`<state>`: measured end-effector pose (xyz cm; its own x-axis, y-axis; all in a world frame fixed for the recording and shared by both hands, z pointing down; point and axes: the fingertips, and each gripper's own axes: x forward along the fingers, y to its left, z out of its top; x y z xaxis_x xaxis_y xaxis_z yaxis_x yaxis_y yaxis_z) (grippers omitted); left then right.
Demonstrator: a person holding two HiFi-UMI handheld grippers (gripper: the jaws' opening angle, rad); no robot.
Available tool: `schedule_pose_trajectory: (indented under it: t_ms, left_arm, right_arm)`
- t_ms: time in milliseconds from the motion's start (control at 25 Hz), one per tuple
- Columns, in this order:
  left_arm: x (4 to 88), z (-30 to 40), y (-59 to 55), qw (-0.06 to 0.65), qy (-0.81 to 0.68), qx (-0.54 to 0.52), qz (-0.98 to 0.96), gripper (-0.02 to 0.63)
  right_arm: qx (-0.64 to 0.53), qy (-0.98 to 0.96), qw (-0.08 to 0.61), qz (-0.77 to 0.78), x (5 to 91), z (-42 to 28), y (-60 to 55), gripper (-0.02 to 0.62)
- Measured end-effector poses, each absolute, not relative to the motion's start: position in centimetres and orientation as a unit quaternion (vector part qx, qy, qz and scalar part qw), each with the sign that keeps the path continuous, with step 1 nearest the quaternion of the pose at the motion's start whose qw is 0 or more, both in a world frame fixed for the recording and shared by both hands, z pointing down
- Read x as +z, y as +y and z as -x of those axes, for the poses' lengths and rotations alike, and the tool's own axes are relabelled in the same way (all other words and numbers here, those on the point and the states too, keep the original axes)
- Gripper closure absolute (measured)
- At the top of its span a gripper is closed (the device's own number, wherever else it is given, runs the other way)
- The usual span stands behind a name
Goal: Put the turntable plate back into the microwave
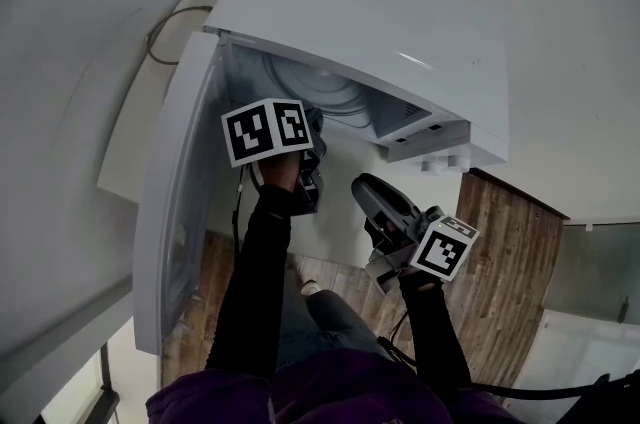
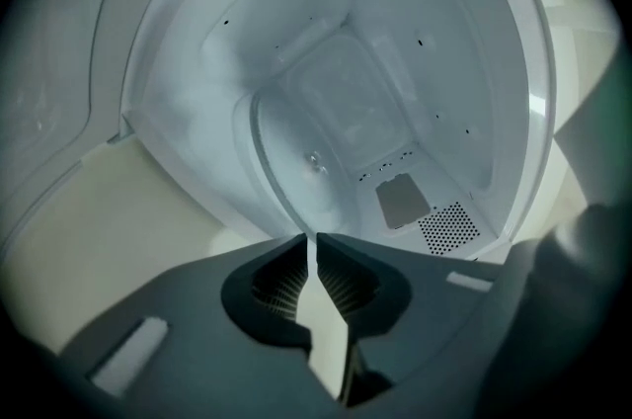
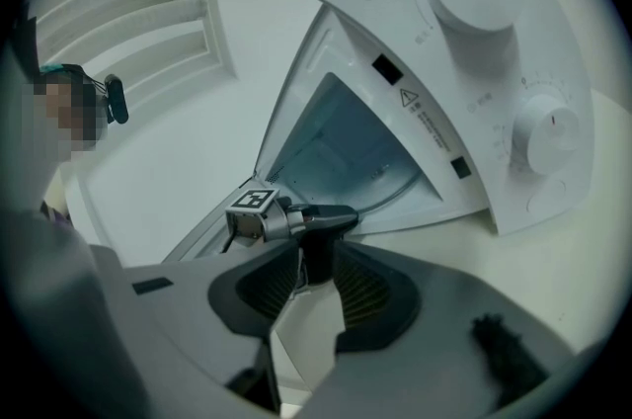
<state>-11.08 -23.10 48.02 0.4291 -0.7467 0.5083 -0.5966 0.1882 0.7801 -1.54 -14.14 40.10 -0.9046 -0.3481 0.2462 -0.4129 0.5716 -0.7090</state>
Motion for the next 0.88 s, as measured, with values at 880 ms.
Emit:
schedule_pose_trajectory:
  t_ms: [880]
  left_arm:
    - [41.1, 7.6, -13.8, 0.428, -0.561, -0.098, -0.702, 0.598]
  right_arm:
    - [0.346, -0.916, 0.008, -0.204, 35.2, 1.6, -12.5, 0.479]
